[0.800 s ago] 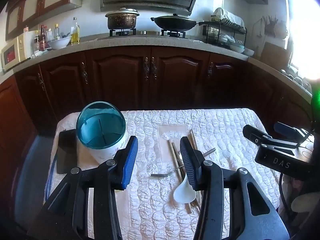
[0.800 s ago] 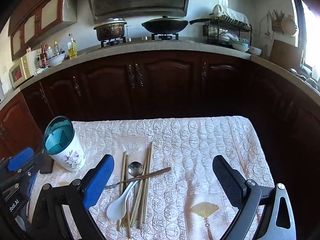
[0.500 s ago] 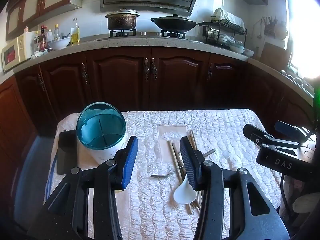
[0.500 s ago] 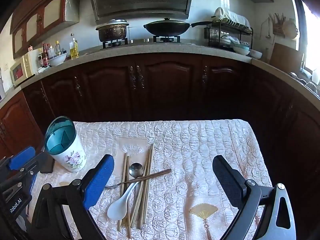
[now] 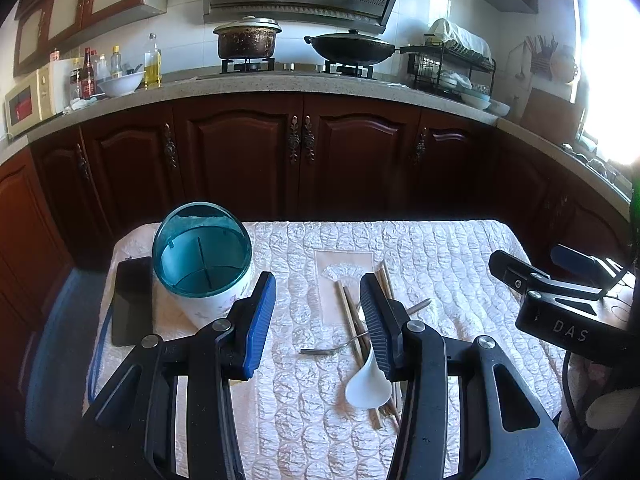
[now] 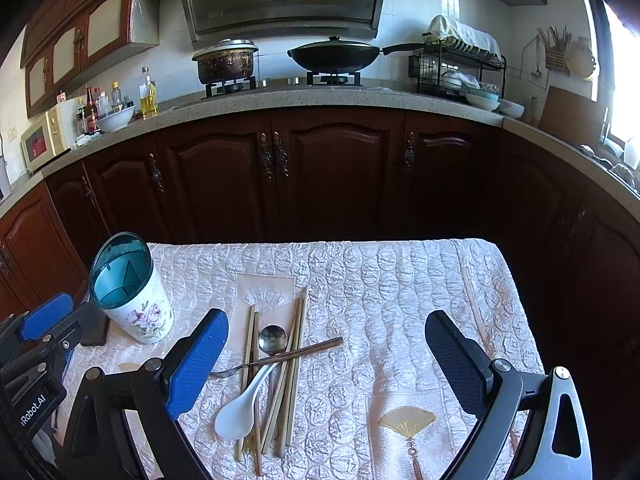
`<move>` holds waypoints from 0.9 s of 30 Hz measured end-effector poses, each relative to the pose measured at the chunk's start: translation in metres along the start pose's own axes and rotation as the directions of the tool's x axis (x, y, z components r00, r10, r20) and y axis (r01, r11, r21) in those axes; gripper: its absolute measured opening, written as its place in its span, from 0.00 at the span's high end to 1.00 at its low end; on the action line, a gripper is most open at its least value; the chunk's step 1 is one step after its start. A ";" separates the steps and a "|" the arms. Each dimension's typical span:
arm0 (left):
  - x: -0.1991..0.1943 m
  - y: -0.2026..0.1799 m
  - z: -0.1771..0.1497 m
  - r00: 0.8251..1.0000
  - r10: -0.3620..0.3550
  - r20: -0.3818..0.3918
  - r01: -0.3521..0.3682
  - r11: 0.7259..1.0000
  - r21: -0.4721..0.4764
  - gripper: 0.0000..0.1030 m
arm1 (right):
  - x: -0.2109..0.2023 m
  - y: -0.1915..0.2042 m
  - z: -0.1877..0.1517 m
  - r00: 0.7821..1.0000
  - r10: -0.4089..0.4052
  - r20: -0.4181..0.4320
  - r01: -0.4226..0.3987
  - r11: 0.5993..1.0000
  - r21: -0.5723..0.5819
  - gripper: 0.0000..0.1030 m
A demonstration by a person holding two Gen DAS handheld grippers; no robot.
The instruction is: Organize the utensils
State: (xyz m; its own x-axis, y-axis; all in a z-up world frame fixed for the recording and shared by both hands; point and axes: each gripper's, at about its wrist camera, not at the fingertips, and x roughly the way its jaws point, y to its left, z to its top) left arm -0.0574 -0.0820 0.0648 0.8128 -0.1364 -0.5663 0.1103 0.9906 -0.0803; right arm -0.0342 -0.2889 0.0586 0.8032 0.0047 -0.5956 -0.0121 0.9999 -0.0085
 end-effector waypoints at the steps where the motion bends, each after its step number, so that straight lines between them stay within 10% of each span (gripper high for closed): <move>1: 0.000 0.000 0.000 1.000 0.002 0.001 -0.002 1.000 0.001 0.58 | 0.000 0.000 0.000 1.000 0.001 0.000 -0.001 1.000 0.001 0.04; 27: 0.010 0.003 -0.002 1.000 0.019 -0.016 -0.019 1.000 -0.011 0.58 | 0.011 0.001 -0.004 0.997 0.027 -0.066 -0.028 0.999 -0.016 0.04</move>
State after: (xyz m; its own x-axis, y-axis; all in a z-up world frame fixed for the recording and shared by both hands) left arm -0.0502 -0.0805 0.0572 0.8053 -0.1179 -0.5811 0.0885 0.9929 -0.0789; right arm -0.0276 -0.2879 0.0492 0.7618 0.0309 -0.6471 -0.0441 0.9990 -0.0042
